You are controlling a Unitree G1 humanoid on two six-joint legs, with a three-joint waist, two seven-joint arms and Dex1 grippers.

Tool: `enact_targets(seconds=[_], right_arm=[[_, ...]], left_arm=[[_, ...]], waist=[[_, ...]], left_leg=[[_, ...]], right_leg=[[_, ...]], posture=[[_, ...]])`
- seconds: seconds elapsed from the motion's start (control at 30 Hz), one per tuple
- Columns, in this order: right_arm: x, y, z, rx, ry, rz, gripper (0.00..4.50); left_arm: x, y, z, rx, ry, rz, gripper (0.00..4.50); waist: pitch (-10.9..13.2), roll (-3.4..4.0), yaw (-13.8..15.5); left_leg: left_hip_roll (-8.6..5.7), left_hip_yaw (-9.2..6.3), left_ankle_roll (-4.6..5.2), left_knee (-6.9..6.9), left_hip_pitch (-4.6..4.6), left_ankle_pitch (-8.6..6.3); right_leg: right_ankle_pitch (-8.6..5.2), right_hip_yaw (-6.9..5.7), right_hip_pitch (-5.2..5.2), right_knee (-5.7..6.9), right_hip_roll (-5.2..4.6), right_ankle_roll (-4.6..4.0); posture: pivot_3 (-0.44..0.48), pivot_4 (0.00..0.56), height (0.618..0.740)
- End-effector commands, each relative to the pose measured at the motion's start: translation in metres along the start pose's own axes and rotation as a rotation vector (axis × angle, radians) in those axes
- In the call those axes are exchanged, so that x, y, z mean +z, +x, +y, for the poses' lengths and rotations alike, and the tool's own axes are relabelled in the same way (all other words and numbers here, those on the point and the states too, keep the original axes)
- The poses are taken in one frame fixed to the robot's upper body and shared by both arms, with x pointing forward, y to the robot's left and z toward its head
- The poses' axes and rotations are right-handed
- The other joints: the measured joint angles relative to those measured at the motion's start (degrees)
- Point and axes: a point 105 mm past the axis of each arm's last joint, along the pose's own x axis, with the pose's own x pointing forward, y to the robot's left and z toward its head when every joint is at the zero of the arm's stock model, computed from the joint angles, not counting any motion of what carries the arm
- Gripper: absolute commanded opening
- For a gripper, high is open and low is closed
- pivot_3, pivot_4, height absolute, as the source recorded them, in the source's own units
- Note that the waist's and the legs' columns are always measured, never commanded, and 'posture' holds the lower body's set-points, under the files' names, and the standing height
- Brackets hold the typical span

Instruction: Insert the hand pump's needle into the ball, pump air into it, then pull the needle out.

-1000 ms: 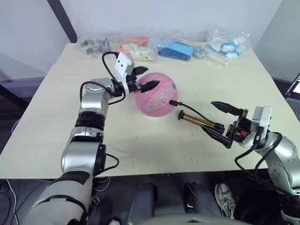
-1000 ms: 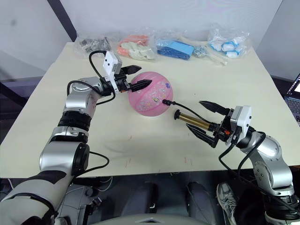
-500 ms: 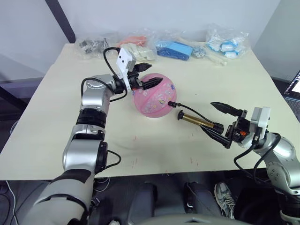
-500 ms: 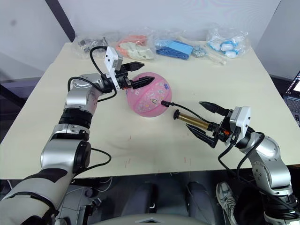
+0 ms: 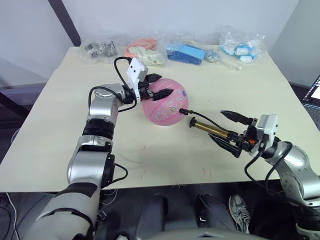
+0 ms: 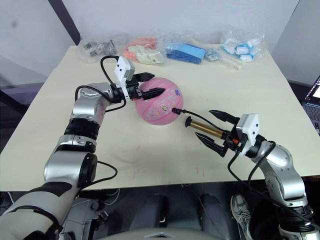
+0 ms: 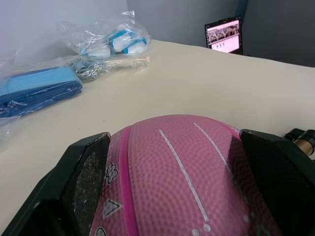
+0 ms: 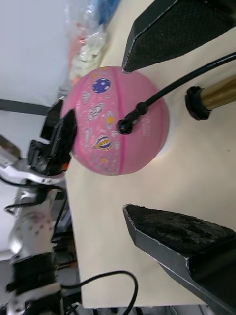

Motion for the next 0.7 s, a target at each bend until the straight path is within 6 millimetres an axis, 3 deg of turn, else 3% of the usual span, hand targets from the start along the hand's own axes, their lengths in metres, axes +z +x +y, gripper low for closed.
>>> enact_targets(seconds=[0.03, 0.33, 0.63, 0.7], right_arm=[[-0.002, 0.014, -0.006, -0.033, -0.034, 0.047, 4.48], [-0.01, 0.063, -0.012, -0.009, -0.151, 0.181, 4.48], [-0.018, 0.088, -0.021, 0.022, -0.256, 0.265, 4.48], [-0.017, 0.097, -0.021, 0.056, -0.358, 0.278, 4.48]], left_arm=[[-0.025, 0.002, -0.004, 0.0, -0.037, 0.069, 4.5], [-0.04, 0.006, -0.009, -0.018, -0.049, 0.097, 4.5], [-0.048, 0.008, -0.011, -0.022, -0.062, 0.11, 4.5], [-0.048, 0.01, -0.012, -0.024, -0.063, 0.111, 4.5]], waist=[[0.0, 0.0, 0.0], [-0.2, -0.09, 0.1], [-0.3, -0.11, 0.2], [-0.3, -0.1, 0.1]], left_leg=[[0.0, 0.01, 0.0, 0.0, 0.0, 0.0], [-0.01, 0.02, 0.0, 0.02, 0.02, 0.0], [-0.01, 0.0, 0.0, 0.03, 0.04, 0.0], [-0.01, 0.01, 0.0, 0.04, 0.05, 0.0]], right_leg=[[0.0, 0.01, 0.0, 0.0, 0.0, 0.0], [0.0, 0.02, 0.01, 0.02, 0.0, 0.0], [0.01, 0.01, 0.05, 0.02, 0.0, -0.01], [0.01, 0.01, 0.06, 0.02, -0.01, -0.01]], posture=[[0.0, 0.15, 0.74], [0.0, 0.15, 0.74], [0.0, 0.15, 0.74], [0.0, 0.15, 0.74]])
